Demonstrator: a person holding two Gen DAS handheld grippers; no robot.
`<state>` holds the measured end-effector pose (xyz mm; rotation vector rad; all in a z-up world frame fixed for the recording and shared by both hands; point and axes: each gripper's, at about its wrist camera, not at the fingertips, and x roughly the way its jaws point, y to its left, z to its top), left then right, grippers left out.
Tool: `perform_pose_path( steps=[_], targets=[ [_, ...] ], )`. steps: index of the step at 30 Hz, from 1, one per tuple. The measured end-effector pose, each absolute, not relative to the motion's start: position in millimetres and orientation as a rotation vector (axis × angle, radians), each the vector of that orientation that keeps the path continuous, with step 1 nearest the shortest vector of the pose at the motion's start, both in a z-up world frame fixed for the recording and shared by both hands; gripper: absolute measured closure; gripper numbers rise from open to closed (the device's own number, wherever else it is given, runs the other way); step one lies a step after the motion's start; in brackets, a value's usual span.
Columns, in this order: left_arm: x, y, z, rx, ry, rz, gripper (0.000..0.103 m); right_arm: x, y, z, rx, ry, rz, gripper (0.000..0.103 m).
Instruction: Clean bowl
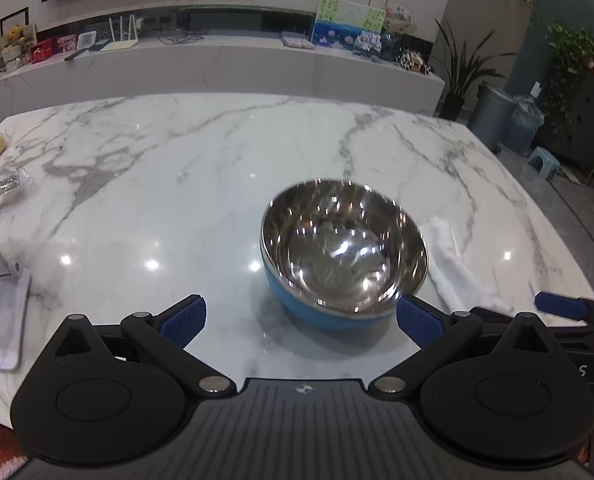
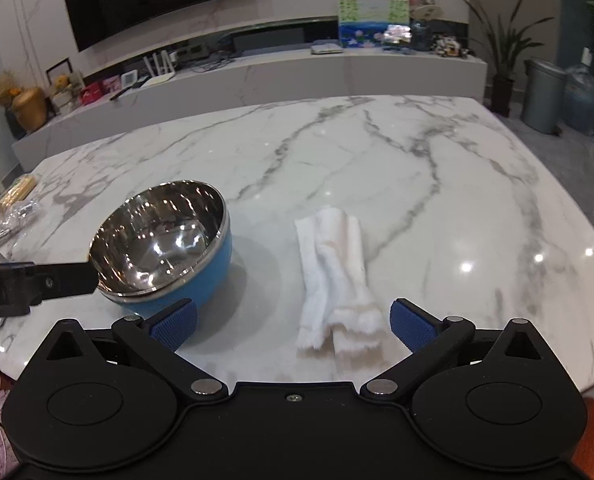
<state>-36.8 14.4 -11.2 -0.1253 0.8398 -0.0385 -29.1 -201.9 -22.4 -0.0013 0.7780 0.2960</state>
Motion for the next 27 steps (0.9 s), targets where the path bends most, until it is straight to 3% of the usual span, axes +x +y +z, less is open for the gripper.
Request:
perform_pose_path(
  steps=[27],
  targets=[
    [-44, -3, -35, -0.046, 0.869, 0.064, 0.001, -58, -197, -32, -0.04, 0.693, 0.3, 0.001]
  ],
)
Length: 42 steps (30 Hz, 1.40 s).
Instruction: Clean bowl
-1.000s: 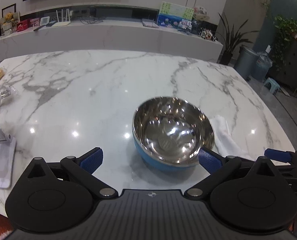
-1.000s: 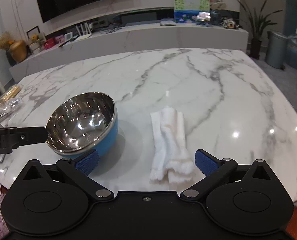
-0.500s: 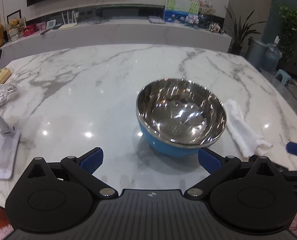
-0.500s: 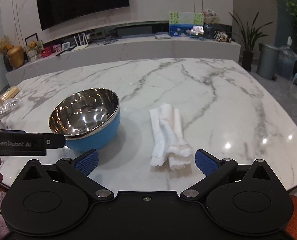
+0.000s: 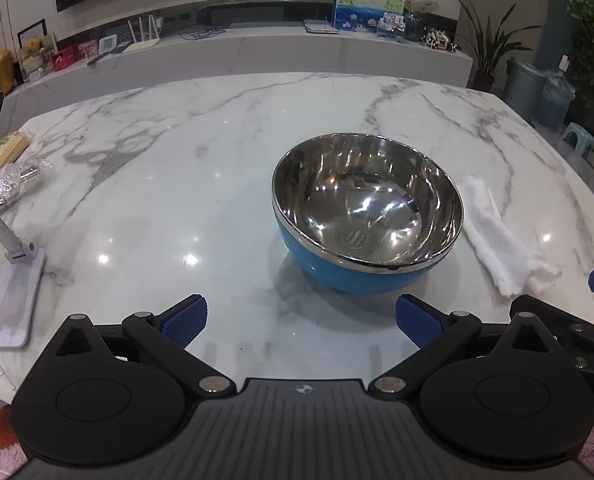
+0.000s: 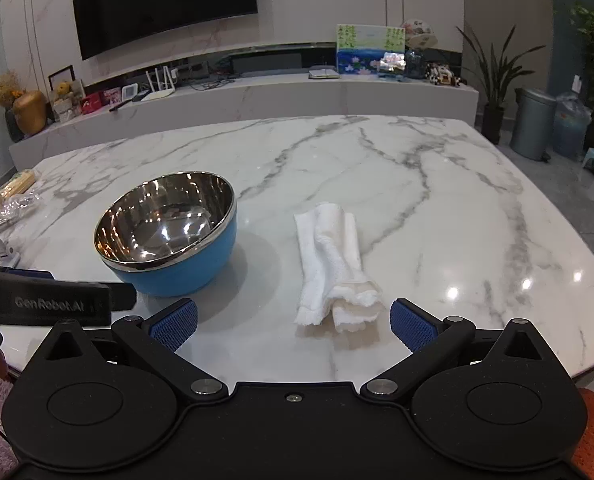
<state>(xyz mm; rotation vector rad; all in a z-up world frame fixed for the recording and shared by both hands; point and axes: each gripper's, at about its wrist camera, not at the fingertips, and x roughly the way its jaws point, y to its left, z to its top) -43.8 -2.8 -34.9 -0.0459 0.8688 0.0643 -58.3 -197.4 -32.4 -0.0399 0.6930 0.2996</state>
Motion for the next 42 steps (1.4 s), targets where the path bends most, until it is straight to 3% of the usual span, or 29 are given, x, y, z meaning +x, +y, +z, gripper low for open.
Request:
perform_pose_path(
  steps=[42],
  targets=[
    [-32, -18, -50, -0.034, 0.961, -0.01, 0.001, -60, -208, -40, -0.017, 0.719, 0.257, 0.001]
  ],
)
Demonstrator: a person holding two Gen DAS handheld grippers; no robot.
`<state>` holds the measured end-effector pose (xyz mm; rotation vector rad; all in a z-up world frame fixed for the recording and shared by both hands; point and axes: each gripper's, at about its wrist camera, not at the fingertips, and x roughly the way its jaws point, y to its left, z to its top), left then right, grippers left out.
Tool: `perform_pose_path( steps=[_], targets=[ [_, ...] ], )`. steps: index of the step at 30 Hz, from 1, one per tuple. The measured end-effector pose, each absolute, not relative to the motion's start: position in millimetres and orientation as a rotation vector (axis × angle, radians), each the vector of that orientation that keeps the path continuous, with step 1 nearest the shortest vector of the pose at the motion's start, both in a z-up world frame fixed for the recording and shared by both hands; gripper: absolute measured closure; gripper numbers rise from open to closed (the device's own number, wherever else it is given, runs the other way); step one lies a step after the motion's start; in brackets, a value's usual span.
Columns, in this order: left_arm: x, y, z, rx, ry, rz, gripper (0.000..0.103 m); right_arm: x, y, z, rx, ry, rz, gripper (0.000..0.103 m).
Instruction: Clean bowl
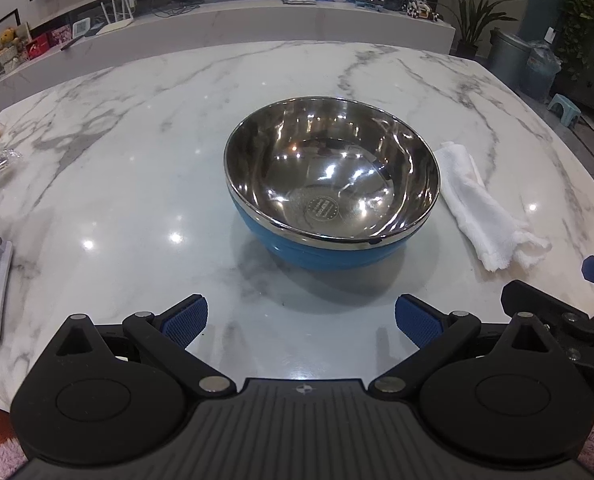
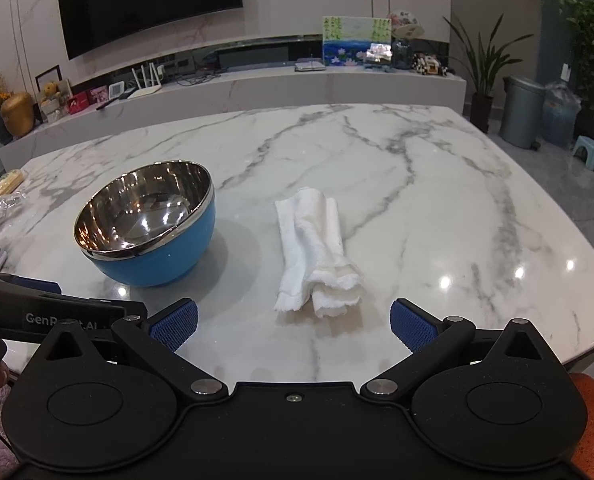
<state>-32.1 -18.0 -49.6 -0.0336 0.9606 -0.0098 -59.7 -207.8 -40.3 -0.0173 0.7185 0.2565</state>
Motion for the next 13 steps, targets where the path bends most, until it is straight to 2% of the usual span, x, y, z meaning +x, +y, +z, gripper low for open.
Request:
perform_pose_path(
  steps=[13],
  targets=[
    [-32.6, -21.9, -48.8, -0.015, 0.955, 0.004, 0.001, -59.2, -208.6, -40.4, -0.006, 0.721, 0.262, 0.001]
  ],
)
